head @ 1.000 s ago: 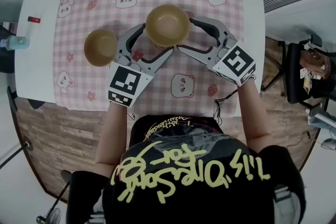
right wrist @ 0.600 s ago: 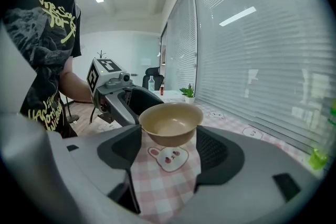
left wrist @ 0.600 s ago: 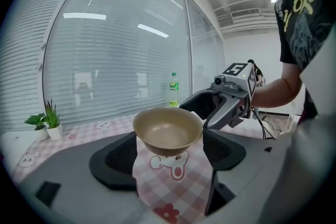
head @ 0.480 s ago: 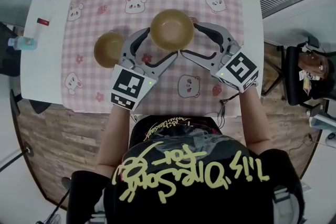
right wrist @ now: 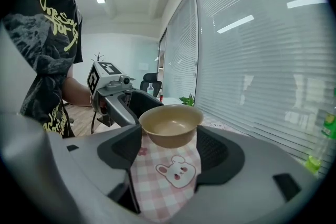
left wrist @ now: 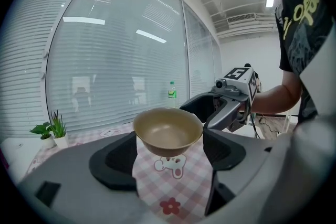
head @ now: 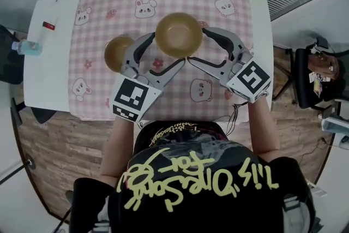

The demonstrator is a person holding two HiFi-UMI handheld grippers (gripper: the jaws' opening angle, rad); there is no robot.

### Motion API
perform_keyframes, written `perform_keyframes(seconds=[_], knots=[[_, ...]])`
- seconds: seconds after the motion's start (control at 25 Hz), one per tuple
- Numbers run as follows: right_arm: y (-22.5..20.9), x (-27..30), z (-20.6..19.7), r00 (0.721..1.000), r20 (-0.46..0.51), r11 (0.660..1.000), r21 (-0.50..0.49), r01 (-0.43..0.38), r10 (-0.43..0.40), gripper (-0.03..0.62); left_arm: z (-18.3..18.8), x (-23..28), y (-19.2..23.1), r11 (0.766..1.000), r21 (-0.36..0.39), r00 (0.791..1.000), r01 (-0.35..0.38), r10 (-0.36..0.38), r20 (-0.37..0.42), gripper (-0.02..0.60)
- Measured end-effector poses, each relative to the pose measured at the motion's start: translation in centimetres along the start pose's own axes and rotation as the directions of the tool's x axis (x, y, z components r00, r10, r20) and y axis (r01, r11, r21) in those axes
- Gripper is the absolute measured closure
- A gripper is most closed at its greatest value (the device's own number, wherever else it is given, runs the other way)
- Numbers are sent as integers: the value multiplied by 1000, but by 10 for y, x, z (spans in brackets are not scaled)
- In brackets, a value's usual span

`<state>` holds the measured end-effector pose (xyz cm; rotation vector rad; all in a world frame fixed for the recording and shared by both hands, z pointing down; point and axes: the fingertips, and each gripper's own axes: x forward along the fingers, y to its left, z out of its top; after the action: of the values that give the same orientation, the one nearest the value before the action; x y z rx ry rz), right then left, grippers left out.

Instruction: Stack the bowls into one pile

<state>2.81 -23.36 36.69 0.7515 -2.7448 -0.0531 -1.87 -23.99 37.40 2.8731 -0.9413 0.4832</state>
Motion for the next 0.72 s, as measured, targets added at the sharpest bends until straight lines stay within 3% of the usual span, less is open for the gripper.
perform_keyframes(seconds=[0.72], knots=[[26, 46, 45, 999, 42, 999, -33, -23, 24, 279, 11, -57, 39, 998, 18, 998, -54, 53, 42, 186]])
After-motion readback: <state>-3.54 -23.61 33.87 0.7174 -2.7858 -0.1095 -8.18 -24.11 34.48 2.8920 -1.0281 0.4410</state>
